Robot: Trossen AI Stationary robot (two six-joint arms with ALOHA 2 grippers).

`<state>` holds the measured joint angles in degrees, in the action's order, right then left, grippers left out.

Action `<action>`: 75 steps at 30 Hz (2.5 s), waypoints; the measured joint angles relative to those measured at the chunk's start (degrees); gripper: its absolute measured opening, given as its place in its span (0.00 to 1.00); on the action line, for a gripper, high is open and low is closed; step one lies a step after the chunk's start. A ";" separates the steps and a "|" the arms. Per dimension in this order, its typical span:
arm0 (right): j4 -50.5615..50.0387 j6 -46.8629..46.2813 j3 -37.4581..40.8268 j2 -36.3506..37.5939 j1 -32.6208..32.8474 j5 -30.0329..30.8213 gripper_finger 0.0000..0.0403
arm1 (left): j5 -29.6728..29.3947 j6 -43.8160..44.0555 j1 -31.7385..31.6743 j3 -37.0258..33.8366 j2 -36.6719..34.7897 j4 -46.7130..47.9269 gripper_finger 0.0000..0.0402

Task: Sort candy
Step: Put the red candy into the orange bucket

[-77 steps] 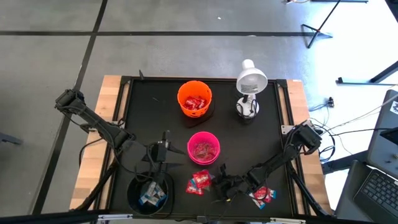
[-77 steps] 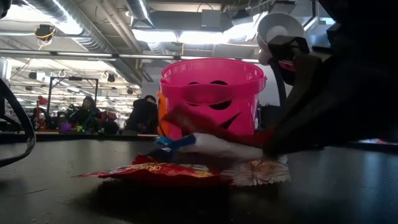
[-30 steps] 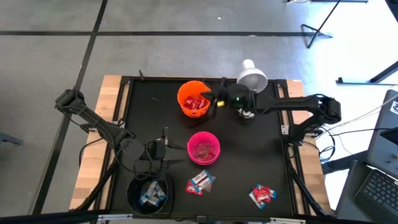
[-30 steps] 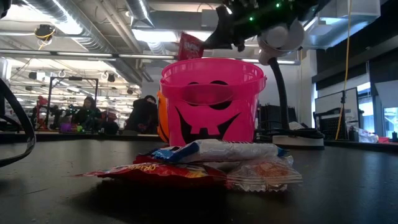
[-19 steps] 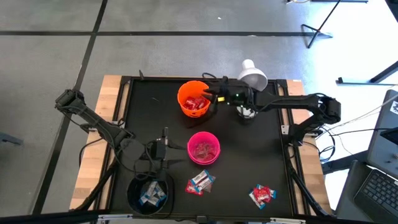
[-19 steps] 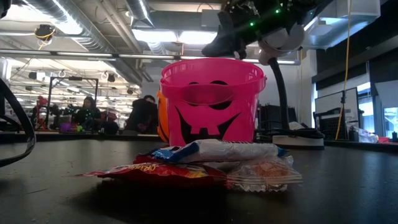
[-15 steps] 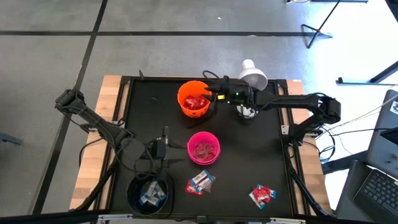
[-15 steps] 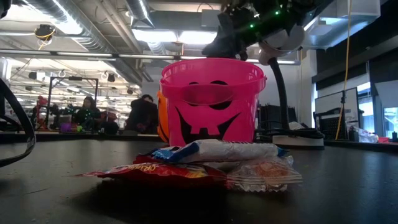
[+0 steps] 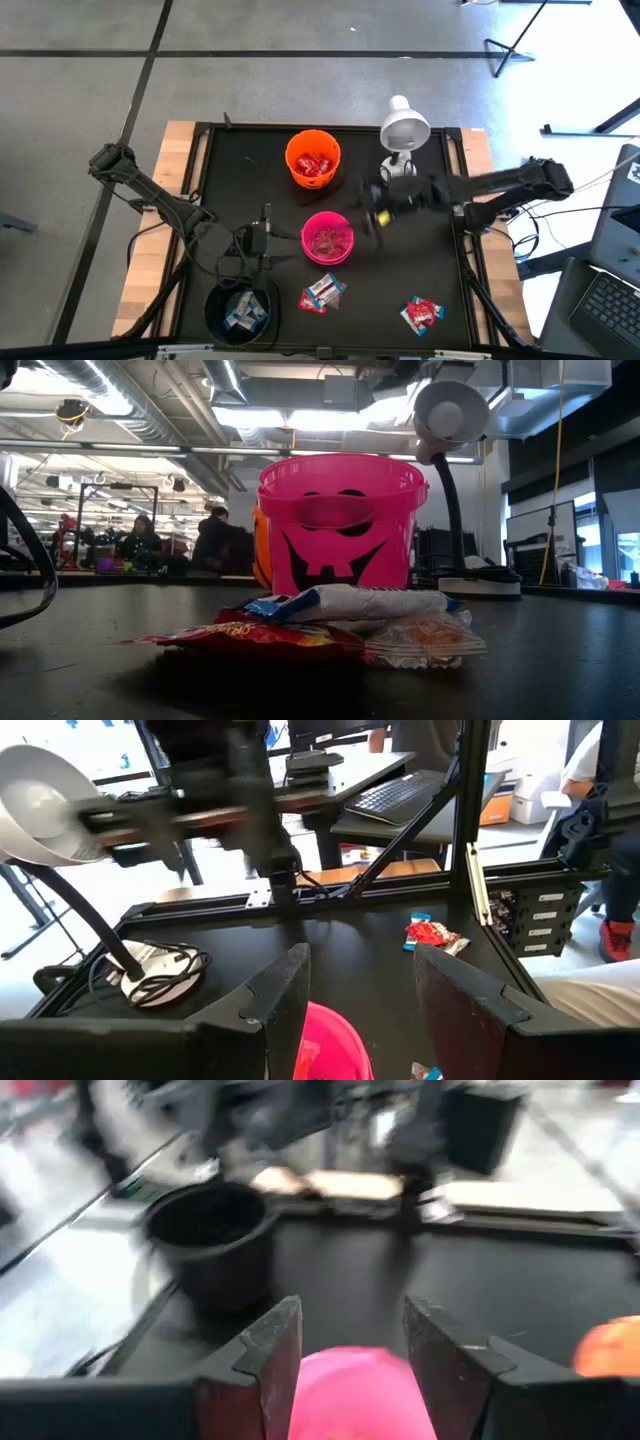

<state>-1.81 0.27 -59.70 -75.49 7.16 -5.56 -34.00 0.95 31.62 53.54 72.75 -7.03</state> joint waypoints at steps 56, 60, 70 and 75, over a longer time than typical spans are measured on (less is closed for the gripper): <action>-40.28 -72.49 0.00 -24.03 56.20 11.39 0.42 | 0.88 0.43 0.17 0.00 0.00 0.13 0.42; -40.50 -72.31 0.07 -25.01 56.20 11.00 0.35 | 0.88 0.80 0.19 0.00 0.00 0.13 0.42; -42.35 -72.06 0.07 -20.85 56.19 10.66 0.04 | 0.86 1.78 0.17 0.00 0.00 0.12 0.42; -43.95 -70.78 0.04 -16.22 54.82 17.30 0.05 | 0.85 1.92 0.54 0.00 0.00 0.23 0.42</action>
<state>-45.75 -70.51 -59.66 -91.71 61.98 11.74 -33.15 2.87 32.16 53.54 72.75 -6.80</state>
